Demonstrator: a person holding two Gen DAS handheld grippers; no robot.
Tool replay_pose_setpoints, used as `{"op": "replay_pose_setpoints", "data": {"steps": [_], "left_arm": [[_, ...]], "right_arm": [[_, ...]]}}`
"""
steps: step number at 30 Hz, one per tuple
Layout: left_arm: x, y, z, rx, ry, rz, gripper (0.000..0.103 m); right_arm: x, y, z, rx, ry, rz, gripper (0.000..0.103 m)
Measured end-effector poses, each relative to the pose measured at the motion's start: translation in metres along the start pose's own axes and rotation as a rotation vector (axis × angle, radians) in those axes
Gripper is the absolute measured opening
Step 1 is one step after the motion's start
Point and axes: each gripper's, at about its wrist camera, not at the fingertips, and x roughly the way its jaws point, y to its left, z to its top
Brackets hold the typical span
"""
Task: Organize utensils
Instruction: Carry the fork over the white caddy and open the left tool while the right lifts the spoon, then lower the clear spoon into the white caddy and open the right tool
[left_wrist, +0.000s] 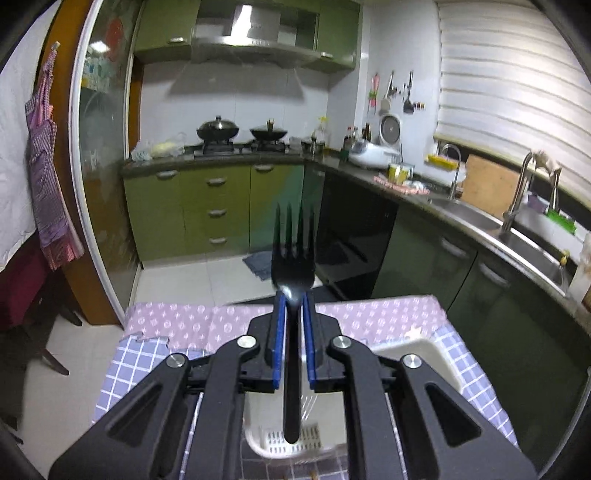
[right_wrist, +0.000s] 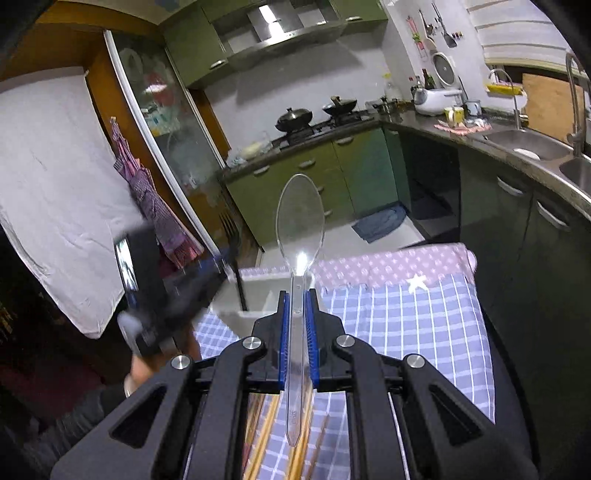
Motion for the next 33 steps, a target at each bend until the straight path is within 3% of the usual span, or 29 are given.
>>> {"op": "replay_pose_setpoints", "data": {"steps": [3, 11, 15, 21, 30, 31, 33], "left_arm": [[0.004, 0.002, -0.010, 0.005, 0.038, -0.004, 0.026], [-0.041, 0.016, -0.017, 0.015, 0.037, -0.009, 0.033], [-0.067, 0.028, -0.023, 0.026, 0.059, 0.008, 0.036], [-0.089, 0.040, -0.039, 0.043, 0.100, 0.011, 0.036], [-0.089, 0.045, -0.067, 0.041, 0.281, 0.000, 0.037], [-0.090, 0.045, -0.072, 0.047, 0.293, 0.004, 0.037], [-0.091, 0.042, -0.077, 0.063, 0.321, 0.010, 0.039]], "right_arm": [[0.009, 0.008, 0.025, -0.003, -0.055, 0.001, 0.010], [0.054, 0.031, 0.075, -0.028, -0.214, 0.000, 0.010], [0.097, 0.035, 0.080, -0.069, -0.223, -0.036, 0.010], [0.129, 0.022, 0.044, -0.087, -0.175, -0.088, 0.010], [0.134, 0.033, -0.014, -0.234, -0.106, -0.148, 0.011], [0.135, 0.036, -0.017, -0.247, -0.094, -0.156, 0.012], [0.134, 0.037, -0.021, -0.245, -0.069, -0.166, 0.025]]}}
